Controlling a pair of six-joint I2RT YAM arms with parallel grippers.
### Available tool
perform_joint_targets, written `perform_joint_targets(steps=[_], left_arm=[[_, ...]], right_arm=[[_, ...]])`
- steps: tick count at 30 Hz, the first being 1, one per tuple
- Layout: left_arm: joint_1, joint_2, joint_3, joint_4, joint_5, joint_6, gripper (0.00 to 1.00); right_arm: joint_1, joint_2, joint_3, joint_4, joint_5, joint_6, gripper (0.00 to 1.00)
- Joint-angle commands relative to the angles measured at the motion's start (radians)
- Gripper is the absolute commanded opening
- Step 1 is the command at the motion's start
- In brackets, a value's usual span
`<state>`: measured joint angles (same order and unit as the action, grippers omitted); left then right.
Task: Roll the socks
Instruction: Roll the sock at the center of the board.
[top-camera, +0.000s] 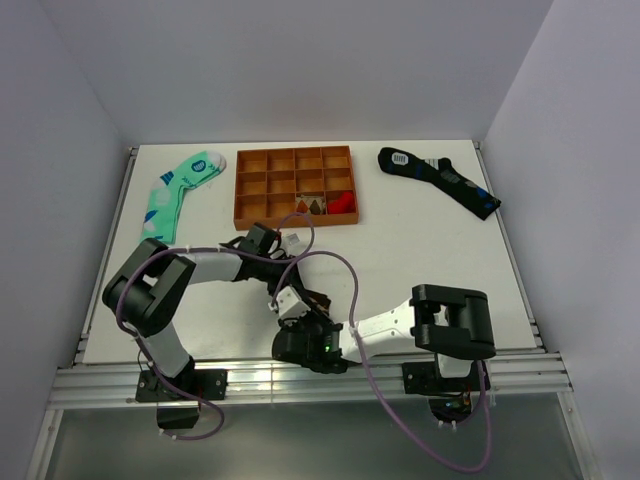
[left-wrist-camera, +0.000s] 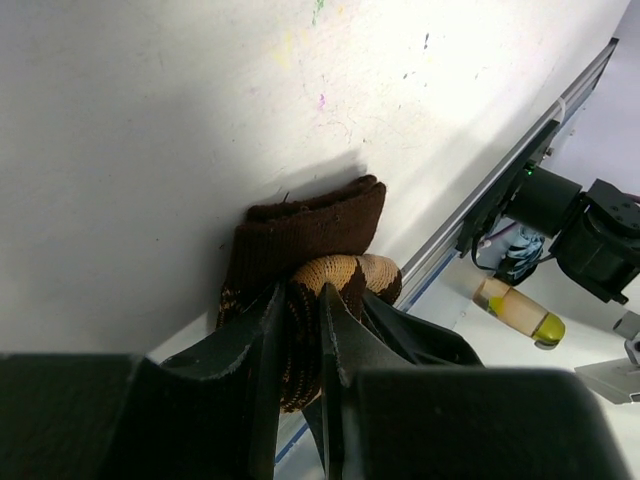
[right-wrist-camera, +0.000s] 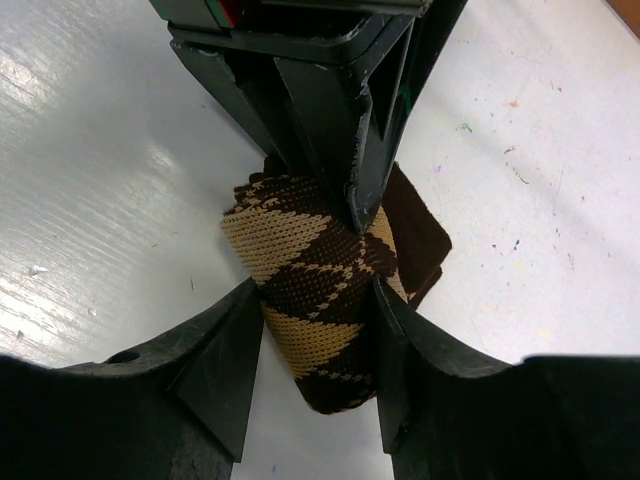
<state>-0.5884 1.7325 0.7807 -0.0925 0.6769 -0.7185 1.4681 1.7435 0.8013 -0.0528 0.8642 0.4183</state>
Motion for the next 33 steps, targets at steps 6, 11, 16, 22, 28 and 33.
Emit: perform_joint_targets(steps=[6, 11, 16, 22, 28, 33], left_arm=[[-0.004, -0.008, -0.073, -0.075, -0.114, 0.034, 0.06], [-0.004, -0.105, -0.075, -0.026, -0.178, -0.007, 0.14], [-0.004, -0.151, -0.060, 0.013, -0.263, -0.041, 0.19], [-0.004, -0.200, -0.095, 0.128, -0.289, -0.059, 0.27], [-0.004, -0.251, -0.127, 0.203, -0.359, -0.070, 0.34], [-0.004, -0.315, -0.153, 0.241, -0.431, -0.075, 0.41]], right_arm=[[-0.070, 0.021, 0.003, 0.011, -0.408, 0.042, 0.32], [-0.140, 0.016, 0.007, 0.018, -0.547, 0.040, 0.30], [-0.169, 0.050, 0.032, -0.007, -0.602, 0.059, 0.30], [-0.226, 0.034, 0.010, 0.018, -0.711, 0.092, 0.29], [-0.275, 0.034, 0.035, -0.015, -0.836, 0.096, 0.29], [-0.316, 0.039, 0.047, -0.041, -0.910, 0.094, 0.28]])
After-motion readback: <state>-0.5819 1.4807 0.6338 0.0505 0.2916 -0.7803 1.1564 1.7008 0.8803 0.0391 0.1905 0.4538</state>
